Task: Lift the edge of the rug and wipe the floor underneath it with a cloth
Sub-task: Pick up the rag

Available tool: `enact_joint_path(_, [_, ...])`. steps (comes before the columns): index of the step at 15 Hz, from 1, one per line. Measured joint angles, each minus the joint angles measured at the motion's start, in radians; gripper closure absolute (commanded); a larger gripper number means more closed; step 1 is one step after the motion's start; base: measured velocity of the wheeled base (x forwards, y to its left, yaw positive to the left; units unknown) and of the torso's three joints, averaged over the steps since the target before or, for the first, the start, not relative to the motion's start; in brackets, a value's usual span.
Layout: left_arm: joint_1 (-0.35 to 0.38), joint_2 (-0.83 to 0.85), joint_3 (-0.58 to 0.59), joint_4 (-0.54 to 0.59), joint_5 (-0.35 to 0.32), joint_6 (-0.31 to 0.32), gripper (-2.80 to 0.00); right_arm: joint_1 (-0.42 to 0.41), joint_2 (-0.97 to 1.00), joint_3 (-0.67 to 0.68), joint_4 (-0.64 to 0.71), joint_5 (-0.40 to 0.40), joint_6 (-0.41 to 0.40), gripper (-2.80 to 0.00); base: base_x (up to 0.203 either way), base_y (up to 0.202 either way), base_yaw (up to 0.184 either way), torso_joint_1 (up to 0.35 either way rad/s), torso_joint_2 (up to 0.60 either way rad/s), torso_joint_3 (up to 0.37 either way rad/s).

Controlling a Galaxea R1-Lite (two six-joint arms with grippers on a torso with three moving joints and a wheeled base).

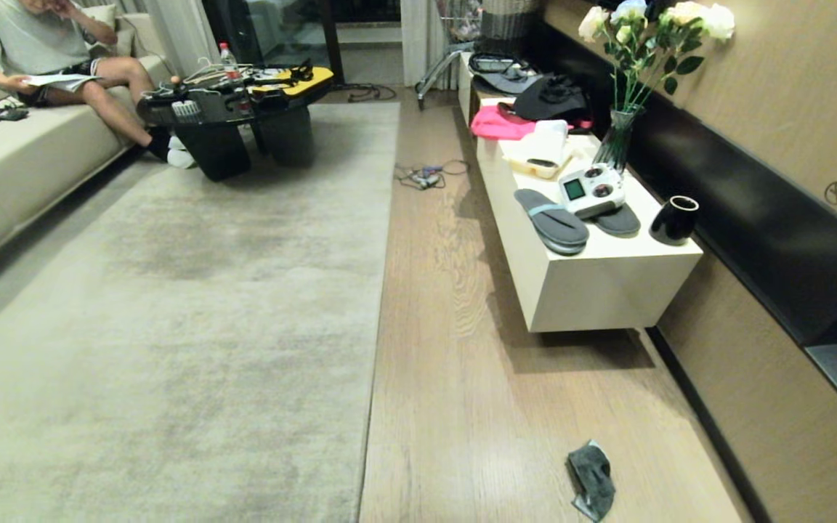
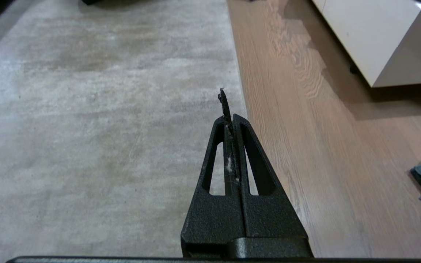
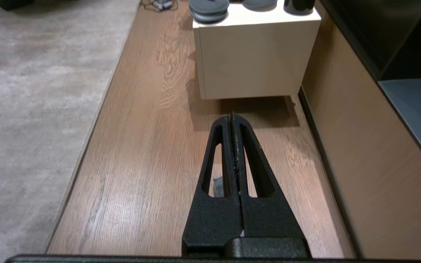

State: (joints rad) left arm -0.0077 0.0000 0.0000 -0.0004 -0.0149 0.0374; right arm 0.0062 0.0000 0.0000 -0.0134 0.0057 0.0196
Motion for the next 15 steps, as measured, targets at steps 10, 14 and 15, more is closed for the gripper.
enact_joint_path(10, [0.000,0.000,0.000,0.000,0.000,0.000,0.00,0.000,0.000,0.000,0.000,0.000,0.000,0.00,0.000,0.000,0.000,0.003,0.00,-0.199])
enact_joint_path(14, [0.000,0.000,0.000,0.000,0.000,0.000,0.00,0.000,0.000,0.000,0.000,0.000,0.000,0.00,0.000,0.000,0.000,0.005,0.00,-0.198])
enact_joint_path(15, [0.000,0.000,0.000,0.000,0.000,0.000,0.00,0.000,0.000,0.000,0.000,0.000,0.000,0.00,0.000,0.000,0.000,0.002,0.00,-0.198])
